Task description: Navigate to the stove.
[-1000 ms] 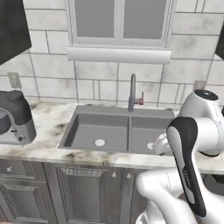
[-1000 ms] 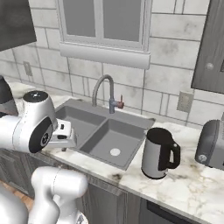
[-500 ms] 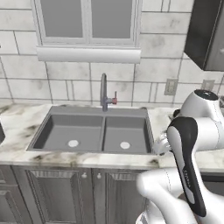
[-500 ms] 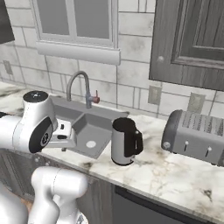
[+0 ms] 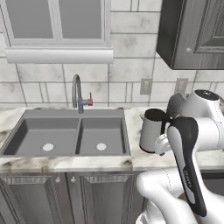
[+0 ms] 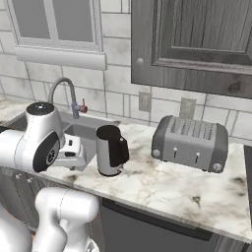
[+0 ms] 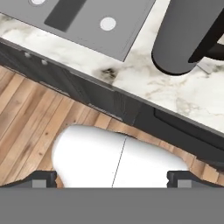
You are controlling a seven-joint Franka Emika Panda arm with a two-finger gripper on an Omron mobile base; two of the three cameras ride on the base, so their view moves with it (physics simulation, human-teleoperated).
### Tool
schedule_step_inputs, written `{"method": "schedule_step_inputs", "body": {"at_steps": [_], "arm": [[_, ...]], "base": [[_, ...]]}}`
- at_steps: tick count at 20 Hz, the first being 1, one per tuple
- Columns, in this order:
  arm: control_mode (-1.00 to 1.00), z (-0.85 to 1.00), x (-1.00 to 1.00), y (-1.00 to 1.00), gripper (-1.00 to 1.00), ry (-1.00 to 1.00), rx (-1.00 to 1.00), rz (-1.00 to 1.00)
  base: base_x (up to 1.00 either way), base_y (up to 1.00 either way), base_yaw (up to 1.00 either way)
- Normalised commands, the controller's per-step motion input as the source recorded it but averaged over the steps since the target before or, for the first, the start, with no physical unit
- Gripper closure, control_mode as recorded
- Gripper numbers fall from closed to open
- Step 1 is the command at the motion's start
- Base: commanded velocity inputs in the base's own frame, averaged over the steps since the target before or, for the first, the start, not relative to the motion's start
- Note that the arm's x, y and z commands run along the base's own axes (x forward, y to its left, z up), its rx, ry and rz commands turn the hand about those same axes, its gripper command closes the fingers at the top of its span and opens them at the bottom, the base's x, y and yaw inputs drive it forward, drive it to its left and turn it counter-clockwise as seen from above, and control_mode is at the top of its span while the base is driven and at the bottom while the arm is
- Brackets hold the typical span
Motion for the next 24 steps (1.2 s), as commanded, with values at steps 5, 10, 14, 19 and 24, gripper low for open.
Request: {"method": "schedule_step_inputs", "body": {"at_steps": [5,10,14,19,24], "arm": [[1.00,0.00,0.00,0.00,-1.00,0.00,0.00,0.00],[1.00,0.00,0.00,0.00,-1.00,0.00,0.00,0.00],[1.00,0.00,0.00,0.00,-1.00,0.00,0.00,0.00],[1.00,0.00,0.00,0.00,-1.00,0.00,0.00,0.00],[1.00,0.00,0.00,0.00,-1.00,0.00,0.00,0.00]], "base": [[0.00,-0.16,-0.08],[-0.11,-0.27,0.00],[-0.05,-0.23,0.00],[-0.03,-0.69,0.00],[-0.10,-0.86,0.00]]}}
